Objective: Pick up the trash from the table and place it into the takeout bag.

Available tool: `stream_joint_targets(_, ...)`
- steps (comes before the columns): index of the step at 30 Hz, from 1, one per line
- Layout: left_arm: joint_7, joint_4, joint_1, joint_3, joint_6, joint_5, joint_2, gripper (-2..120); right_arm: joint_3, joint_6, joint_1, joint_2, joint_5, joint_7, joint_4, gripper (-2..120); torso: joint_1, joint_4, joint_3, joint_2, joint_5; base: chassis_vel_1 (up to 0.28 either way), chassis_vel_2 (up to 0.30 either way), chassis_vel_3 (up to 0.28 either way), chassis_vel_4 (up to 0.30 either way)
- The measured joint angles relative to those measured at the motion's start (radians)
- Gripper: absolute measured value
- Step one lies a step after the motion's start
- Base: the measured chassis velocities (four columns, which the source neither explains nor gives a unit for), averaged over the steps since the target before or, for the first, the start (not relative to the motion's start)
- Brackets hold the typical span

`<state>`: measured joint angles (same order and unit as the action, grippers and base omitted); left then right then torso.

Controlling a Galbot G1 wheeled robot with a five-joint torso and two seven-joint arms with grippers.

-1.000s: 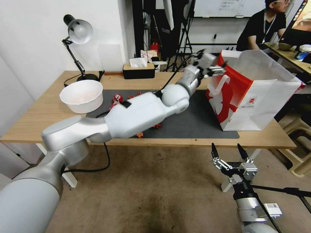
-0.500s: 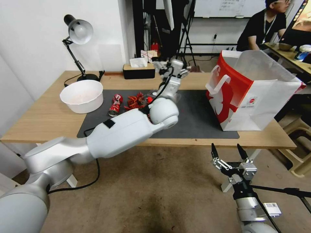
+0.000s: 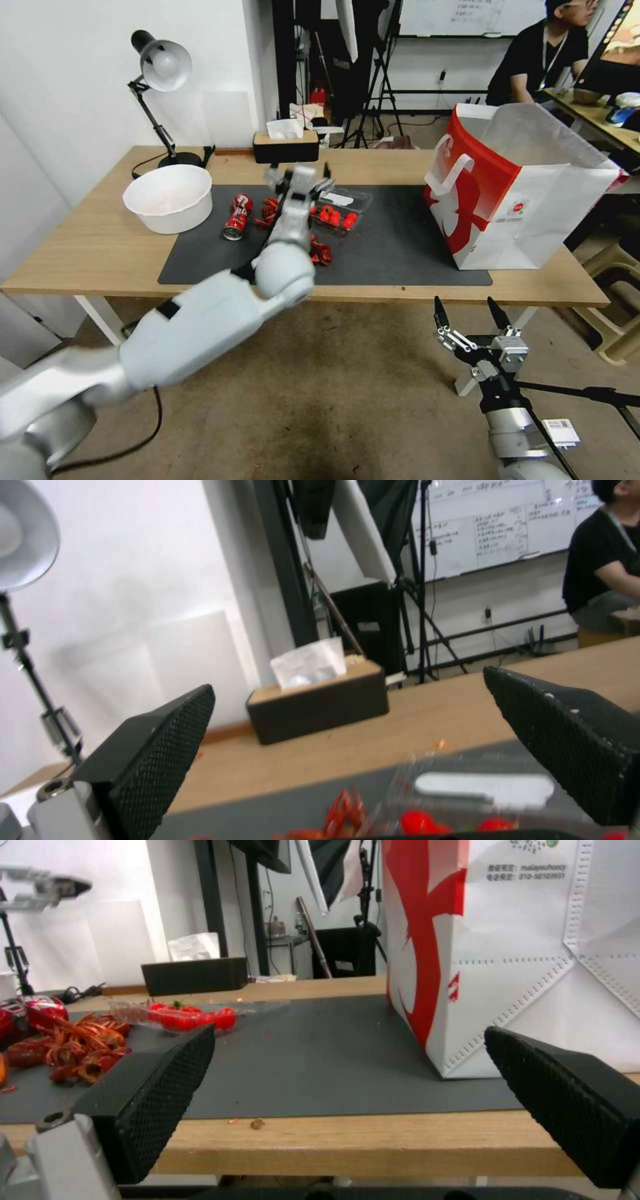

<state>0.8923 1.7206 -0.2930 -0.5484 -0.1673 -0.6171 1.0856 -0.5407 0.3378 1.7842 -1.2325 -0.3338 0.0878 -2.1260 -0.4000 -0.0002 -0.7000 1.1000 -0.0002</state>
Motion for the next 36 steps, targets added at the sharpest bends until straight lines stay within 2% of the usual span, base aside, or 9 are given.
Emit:
stream_joint_targets(6, -0.007, 0.040, -0.098, 0.049, 0.007, 0.018, -0.035, 100, 0.003, -0.004, -0.003, 0.004, 0.003, 0.002, 0.000, 100, 0.000, 0.0004, 0.000, 0.000, -0.0001, 0.000, 0.000, 0.000, 0.000)
stream_joint_targets(11, -0.023, 0.106, -0.253, 0.139, 0.025, 0.064, -0.085, 100, 0.011, -0.011, -0.007, 0.010, 0.009, 0.005, -0.005, 100, 0.000, 0.0002, 0.000, 0.000, 0.0000, 0.000, 0.000, 0.000, 0.000)
stream_joint_targets(15, -0.043, 0.154, -0.380, 0.245, 0.041, 0.112, -0.102, 100, 0.014, -0.012, -0.006, 0.013, 0.011, 0.005, -0.006, 100, 0.000, 0.0001, 0.000, 0.000, 0.0001, 0.000, 0.000, 0.000, 0.000)
stream_joint_targets(17, -0.073, 0.199, -0.509, 0.347, 0.056, 0.153, -0.123, 100, 0.019, -0.012, -0.005, 0.017, 0.013, 0.005, -0.006, 100, 0.000, 0.0004, 0.000, 0.000, 0.0000, 0.000, 0.000, 0.000, 0.000)
stream_joint_targets(21, -0.104, 0.248, -0.643, 0.440, 0.080, 0.205, -0.142, 100, 0.024, -0.012, -0.012, 0.023, 0.013, 0.005, -0.005, 100, 0.000, 0.0003, 0.000, 0.000, 0.0002, 0.000, 0.000, 0.000, 0.000)
stream_joint_targets(22, -0.104, 0.248, -0.643, 0.440, 0.080, 0.205, -0.142, 100, 0.024, -0.012, -0.012, 0.023, 0.013, 0.005, -0.005, 100, 0.000, 0.0003, 0.000, 0.000, 0.0002, 0.000, 0.000, 0.000, 0.000)
stream_joint_targets(26, -0.157, 0.308, -0.853, 0.553, 0.135, 0.248, -0.145, 100, 0.028, -0.013, -0.015, 0.029, 0.013, 0.004, -0.001, 100, 0.000, 0.0003, 0.000, 0.000, 0.0000, 0.000, 0.000, 0.000, 0.000)
stream_joint_targets(30, -0.177, 0.341, -0.981, 0.621, 0.170, 0.276, -0.135, 100, 0.031, -0.015, -0.018, 0.030, 0.013, 0.004, -0.001, 100, 0.000, 0.0003, 0.000, 0.000, 0.0001, 0.000, 0.000, 0.000, 0.000)
stream_joint_targets(36, -0.194, 0.362, -1.090, 0.673, 0.222, 0.316, -0.119, 100, 0.031, -0.020, -0.023, 0.034, 0.012, 0.003, -0.001, 100, 0.000, 0.0003, 0.000, 0.000, 0.0001, 0.000, 0.000, 0.000, 0.000)
